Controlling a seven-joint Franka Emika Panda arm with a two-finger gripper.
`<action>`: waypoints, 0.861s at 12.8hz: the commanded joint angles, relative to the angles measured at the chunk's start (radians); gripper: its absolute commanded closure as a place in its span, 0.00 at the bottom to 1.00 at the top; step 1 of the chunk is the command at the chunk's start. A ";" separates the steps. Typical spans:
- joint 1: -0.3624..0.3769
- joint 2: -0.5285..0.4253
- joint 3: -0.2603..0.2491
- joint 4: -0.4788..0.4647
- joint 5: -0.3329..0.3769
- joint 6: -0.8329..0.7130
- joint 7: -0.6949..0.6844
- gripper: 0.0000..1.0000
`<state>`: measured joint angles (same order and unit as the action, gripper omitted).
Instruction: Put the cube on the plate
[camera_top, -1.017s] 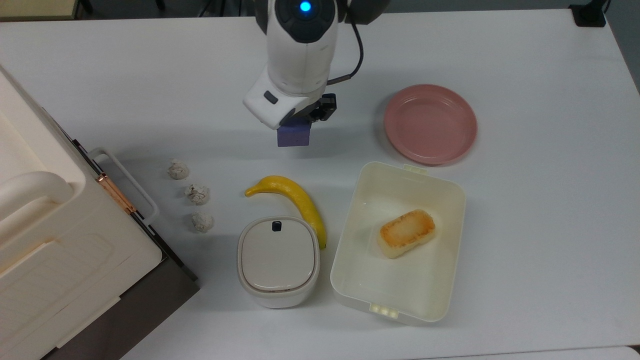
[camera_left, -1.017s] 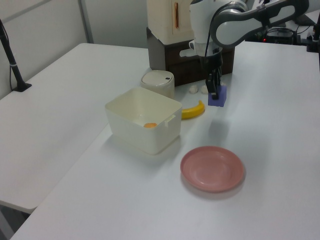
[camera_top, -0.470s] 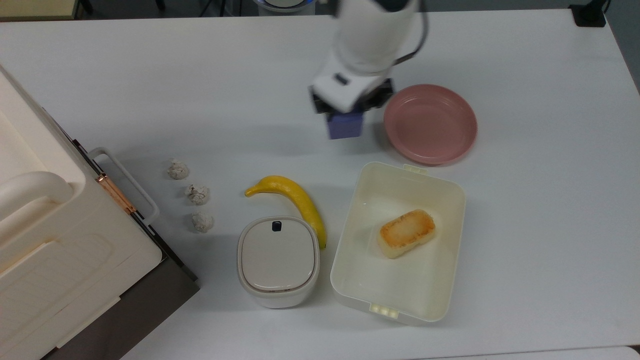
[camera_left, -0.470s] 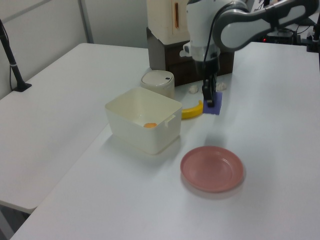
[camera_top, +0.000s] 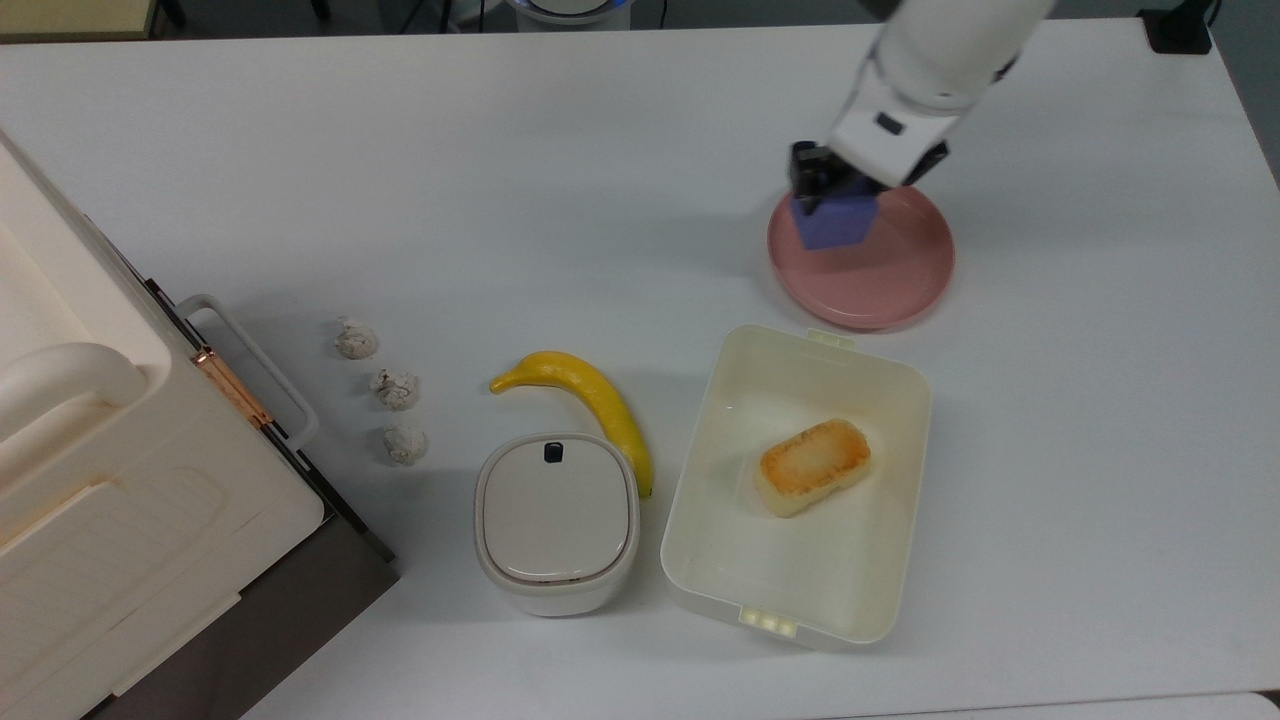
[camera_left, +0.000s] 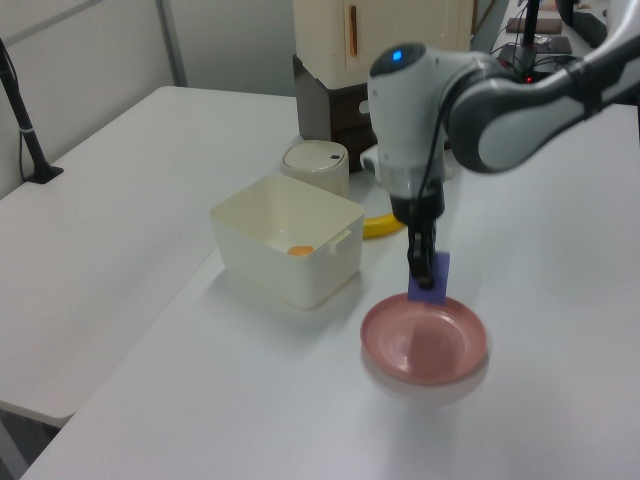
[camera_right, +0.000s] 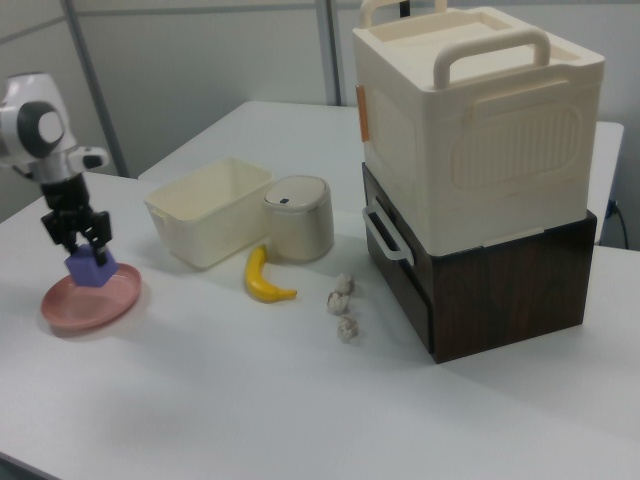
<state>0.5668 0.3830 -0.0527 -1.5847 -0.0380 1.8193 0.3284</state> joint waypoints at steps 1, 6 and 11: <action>0.048 0.054 -0.016 -0.011 0.010 0.089 0.061 0.69; 0.039 0.059 -0.019 -0.006 0.006 0.130 0.104 0.00; -0.053 -0.045 -0.035 0.022 -0.005 0.109 0.090 0.00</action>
<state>0.5836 0.4366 -0.0801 -1.5454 -0.0388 1.9374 0.4186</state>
